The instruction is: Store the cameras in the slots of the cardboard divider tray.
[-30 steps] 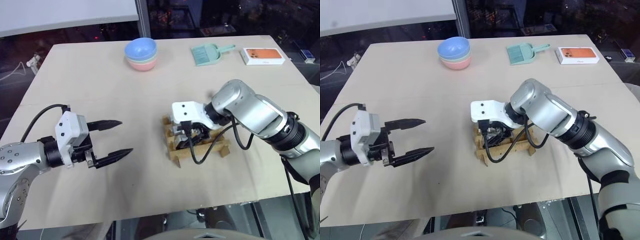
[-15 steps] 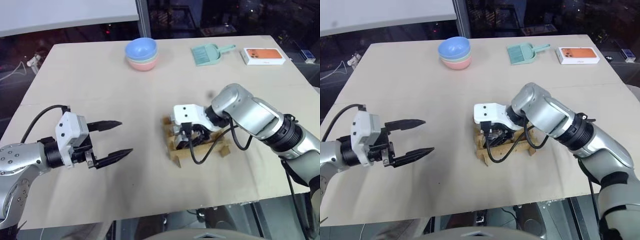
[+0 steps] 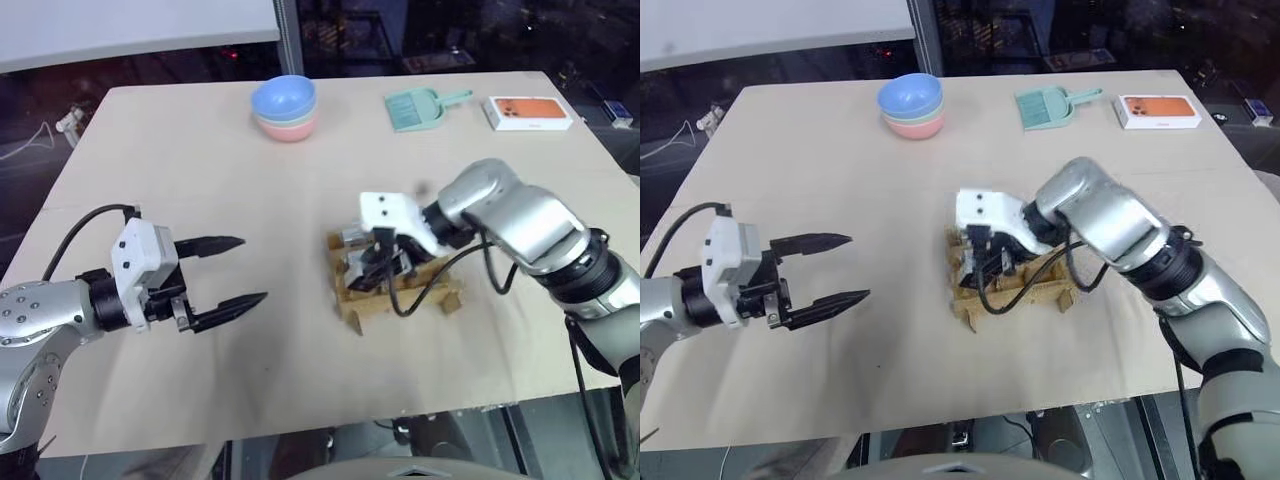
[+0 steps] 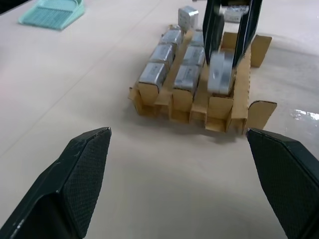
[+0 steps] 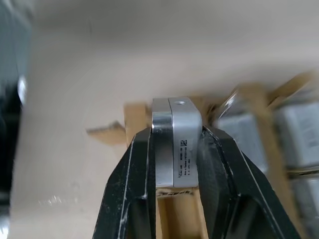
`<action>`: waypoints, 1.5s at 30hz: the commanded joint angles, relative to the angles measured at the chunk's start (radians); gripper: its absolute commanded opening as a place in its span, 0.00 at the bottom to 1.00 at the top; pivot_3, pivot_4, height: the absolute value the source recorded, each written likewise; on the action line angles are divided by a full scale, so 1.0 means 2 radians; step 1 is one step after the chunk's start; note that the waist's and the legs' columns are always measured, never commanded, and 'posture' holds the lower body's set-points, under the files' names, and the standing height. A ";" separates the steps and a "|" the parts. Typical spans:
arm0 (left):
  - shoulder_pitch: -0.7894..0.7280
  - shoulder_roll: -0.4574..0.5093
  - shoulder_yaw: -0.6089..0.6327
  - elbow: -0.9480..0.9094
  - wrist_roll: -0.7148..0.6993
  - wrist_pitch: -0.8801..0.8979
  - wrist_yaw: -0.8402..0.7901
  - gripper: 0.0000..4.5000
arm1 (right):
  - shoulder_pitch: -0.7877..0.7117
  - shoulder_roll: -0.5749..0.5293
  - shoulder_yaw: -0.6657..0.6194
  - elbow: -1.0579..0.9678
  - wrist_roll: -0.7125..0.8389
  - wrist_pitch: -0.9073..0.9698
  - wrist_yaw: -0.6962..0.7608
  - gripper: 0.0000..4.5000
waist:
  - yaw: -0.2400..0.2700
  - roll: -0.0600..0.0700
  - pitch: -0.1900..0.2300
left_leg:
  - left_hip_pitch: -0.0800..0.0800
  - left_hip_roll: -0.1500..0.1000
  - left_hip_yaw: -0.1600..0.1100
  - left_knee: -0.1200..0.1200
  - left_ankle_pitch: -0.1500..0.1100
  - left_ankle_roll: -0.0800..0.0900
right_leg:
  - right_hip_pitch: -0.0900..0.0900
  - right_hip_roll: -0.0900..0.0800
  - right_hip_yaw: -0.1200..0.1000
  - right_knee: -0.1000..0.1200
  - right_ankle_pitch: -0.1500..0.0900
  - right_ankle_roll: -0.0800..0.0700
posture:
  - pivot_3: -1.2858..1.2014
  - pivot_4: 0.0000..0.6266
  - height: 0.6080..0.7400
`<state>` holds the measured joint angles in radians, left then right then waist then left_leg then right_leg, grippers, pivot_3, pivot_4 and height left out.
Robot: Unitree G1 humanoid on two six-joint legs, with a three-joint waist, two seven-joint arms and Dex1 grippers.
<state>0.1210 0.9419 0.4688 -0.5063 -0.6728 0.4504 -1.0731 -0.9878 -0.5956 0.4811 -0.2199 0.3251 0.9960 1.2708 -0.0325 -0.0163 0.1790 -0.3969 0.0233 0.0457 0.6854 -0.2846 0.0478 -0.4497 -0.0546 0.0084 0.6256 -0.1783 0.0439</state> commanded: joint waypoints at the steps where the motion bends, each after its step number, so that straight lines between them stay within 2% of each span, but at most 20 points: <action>1: -0.013 -0.003 0.002 -0.003 -0.015 -0.001 -0.001 1.00 | 0.038 -0.007 -0.075 -0.024 0.038 -0.039 -0.004 0.14 | 0.001 0.000 0.000 | 0.000 0.000 0.000 0.000 0.000 0.000 | 0.000 0.000 0.000 0.000 0.000 0.000 | 0.52 0.24 1.00; 5: -0.030 -0.004 -0.002 0.005 -0.025 0.005 0.001 1.00 | 0.100 0.028 -0.163 -0.032 0.116 -0.042 -0.022 0.14 | 0.002 0.000 0.000 | 0.000 0.000 0.000 0.000 0.000 0.000 | 0.000 0.000 0.000 0.000 0.000 0.000 | 0.52 0.24 1.00; 11: -0.050 0.000 0.000 0.007 -0.054 0.024 -0.011 1.00 | 0.211 0.054 -0.184 -0.021 0.124 -0.160 -0.010 0.14 | 0.003 -0.001 0.000 | 0.000 0.000 0.000 0.000 0.000 0.000 | 0.001 0.001 0.000 0.000 0.000 0.000 | 0.52 0.24 1.00; 13: -0.049 0.005 0.003 0.009 -0.060 0.028 -0.021 1.00 | 0.227 0.064 -0.182 -0.009 0.122 -0.190 -0.008 0.14 | 0.004 -0.001 0.000 | 0.000 0.000 0.000 0.000 0.000 0.000 | 0.000 0.001 0.000 0.000 0.000 0.000 | 0.52 0.24 1.00; 21: -0.037 0.038 0.013 0.016 -0.080 0.053 -0.073 1.00 | 0.234 0.081 -0.154 0.047 0.089 -0.282 0.006 0.14 | 0.001 -0.001 0.000 | 0.001 0.000 0.001 0.000 0.000 0.000 | 0.001 0.002 0.001 0.001 0.000 0.000 | 0.52 0.24 1.00; 28: -0.033 0.074 0.011 0.040 -0.060 0.045 -0.131 1.00 | 0.234 0.090 -0.133 0.098 0.057 -0.350 0.025 0.14 | 0.001 -0.001 0.000 | 0.001 0.000 0.001 0.000 0.000 0.000 | 0.001 0.002 0.001 0.000 0.000 0.000 | 0.52 0.24 1.00; 36: -0.046 0.080 0.007 0.054 -0.049 0.043 -0.145 1.00 | 0.235 0.108 -0.129 0.160 0.032 -0.444 0.045 0.14 | 0.001 -0.001 0.000 | 0.001 0.000 0.001 0.000 0.000 0.000 | 0.001 0.002 0.001 0.000 0.000 0.000 | 0.52 0.24 1.00; 45: -0.040 0.080 0.014 0.050 -0.044 0.045 -0.146 1.00 | 0.235 0.105 -0.130 0.194 0.022 -0.467 0.057 0.14 | 0.001 -0.001 0.000 | 0.001 0.000 0.001 0.000 0.000 0.000 | 0.001 0.002 0.001 0.001 0.000 0.000 | 0.52 0.24 1.00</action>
<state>0.0433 1.0840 0.4626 -0.3911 -0.7574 0.5495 -1.3584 -0.5125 -0.3778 0.2297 0.1736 0.3625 0.0705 1.3702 -0.0299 -0.0178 0.1785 -0.3952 0.0239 0.0482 0.6861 -0.2840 0.0471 -0.4483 -0.0513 0.0097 0.6266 -0.1786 0.0439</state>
